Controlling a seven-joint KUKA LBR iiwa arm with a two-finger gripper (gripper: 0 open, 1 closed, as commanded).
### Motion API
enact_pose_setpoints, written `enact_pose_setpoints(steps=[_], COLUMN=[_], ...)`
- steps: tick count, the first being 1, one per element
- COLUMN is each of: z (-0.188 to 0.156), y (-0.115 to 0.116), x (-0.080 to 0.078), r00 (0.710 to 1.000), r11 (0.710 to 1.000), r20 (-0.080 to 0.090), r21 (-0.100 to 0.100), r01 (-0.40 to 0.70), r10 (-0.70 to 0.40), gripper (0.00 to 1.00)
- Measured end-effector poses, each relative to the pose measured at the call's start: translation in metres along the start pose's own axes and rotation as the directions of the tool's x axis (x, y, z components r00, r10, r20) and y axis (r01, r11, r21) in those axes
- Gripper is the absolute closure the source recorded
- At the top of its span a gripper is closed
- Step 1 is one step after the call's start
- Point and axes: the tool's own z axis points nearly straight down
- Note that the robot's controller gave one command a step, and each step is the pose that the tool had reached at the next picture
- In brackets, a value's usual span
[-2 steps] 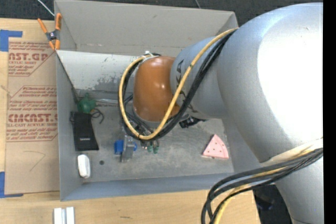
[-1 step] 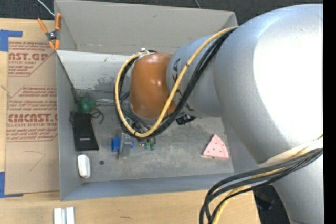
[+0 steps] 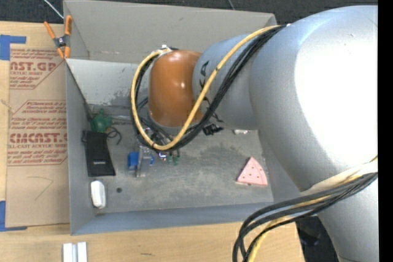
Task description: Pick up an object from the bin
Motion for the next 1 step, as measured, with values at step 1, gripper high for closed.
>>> enact_pose_setpoints(steps=[1], z=[0.0065], y=[-0.0161], x=[-0.0198], r00=[1.0], r11=[1.0], r20=[0.002], r21=[0.0], r01=[0.006], r10=[-0.006], gripper=[1.0])
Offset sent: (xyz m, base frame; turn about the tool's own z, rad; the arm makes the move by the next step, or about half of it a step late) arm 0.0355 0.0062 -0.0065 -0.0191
